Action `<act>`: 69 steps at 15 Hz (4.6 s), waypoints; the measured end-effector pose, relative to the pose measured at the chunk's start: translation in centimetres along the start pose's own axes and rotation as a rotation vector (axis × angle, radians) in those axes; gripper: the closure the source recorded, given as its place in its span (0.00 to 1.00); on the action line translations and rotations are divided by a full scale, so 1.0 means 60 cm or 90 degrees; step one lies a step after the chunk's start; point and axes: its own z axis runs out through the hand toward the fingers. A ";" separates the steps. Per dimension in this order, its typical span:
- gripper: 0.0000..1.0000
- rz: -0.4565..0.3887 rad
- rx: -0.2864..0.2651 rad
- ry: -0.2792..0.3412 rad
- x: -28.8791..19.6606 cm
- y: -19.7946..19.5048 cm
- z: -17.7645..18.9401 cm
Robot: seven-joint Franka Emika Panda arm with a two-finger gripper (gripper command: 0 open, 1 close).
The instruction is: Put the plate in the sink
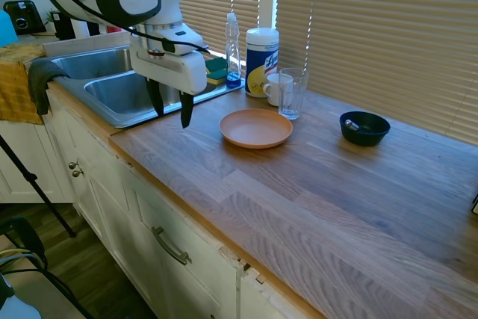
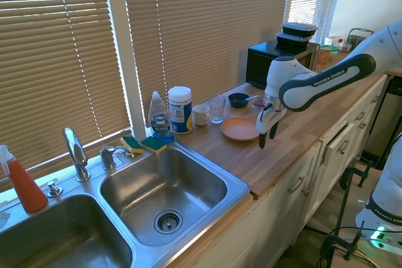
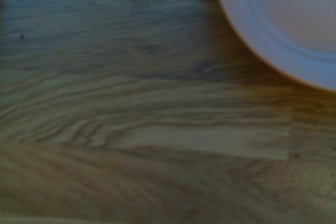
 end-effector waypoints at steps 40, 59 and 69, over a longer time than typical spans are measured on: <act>1.00 0.004 0.073 -0.123 0.401 -0.007 0.144; 1.00 -0.007 0.127 -0.205 0.393 -0.008 0.133; 1.00 -0.076 0.182 -0.236 0.204 -0.162 0.026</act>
